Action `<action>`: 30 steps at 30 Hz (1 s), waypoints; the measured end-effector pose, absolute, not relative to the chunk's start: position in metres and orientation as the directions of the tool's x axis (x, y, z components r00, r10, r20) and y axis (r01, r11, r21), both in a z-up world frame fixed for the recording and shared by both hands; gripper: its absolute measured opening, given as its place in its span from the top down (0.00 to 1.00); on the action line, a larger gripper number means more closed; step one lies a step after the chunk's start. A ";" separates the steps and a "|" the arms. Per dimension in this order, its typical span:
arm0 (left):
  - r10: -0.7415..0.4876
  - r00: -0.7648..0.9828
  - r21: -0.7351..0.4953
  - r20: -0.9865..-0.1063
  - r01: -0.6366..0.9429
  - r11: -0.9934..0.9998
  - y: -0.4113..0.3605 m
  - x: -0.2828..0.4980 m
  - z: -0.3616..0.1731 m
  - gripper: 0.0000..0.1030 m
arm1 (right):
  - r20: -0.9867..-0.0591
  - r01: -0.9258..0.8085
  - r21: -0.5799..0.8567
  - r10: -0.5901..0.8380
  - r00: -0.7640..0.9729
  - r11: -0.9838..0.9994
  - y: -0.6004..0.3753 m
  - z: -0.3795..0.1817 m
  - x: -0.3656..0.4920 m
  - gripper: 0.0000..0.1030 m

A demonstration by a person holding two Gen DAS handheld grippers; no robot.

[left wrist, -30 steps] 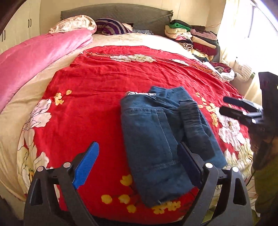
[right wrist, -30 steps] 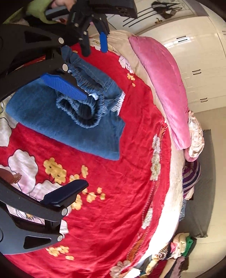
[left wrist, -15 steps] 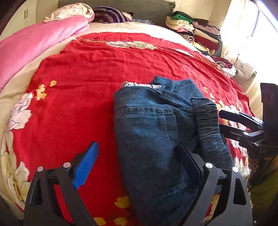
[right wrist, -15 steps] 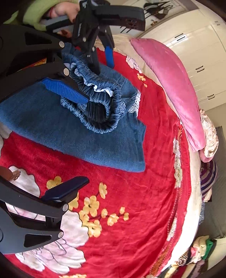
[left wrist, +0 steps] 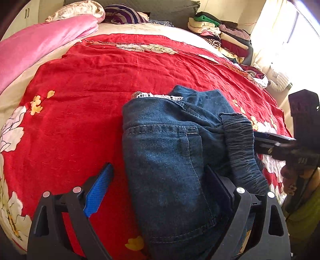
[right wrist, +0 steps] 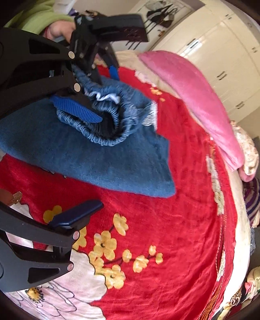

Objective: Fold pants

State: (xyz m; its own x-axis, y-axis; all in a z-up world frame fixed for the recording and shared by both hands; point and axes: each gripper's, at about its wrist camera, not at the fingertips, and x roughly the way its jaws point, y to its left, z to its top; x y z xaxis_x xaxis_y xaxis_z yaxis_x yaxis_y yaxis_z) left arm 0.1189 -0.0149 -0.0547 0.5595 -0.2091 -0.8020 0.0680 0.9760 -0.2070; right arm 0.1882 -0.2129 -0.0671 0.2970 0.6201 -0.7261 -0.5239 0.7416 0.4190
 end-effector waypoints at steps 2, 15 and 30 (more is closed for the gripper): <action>-0.218 0.558 -0.217 -0.801 0.070 0.974 -0.015 0.120 -0.056 0.12 | -0.741 -0.548 0.391 0.606 0.289 0.740 -0.204 -0.071 0.185 0.34; -0.284 0.610 -0.276 -0.739 0.111 0.955 -0.013 0.128 -0.023 0.55 | -0.666 -0.676 0.319 0.664 0.339 0.665 -0.173 -0.030 0.171 0.85; -0.125 0.580 -0.158 -0.805 -0.006 0.987 0.006 0.170 -0.049 0.25 | -0.764 -0.582 0.232 0.516 0.387 0.779 -0.162 -0.060 0.229 0.57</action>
State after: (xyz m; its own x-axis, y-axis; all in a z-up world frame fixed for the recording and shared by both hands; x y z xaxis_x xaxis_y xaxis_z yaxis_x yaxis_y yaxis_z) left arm 0.1701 0.0060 -0.0486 0.5800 -0.1250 -0.8049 -0.0063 0.9874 -0.1578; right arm 0.2293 -0.1620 -0.0603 0.3870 0.5165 -0.7639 -0.5821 0.7793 0.2320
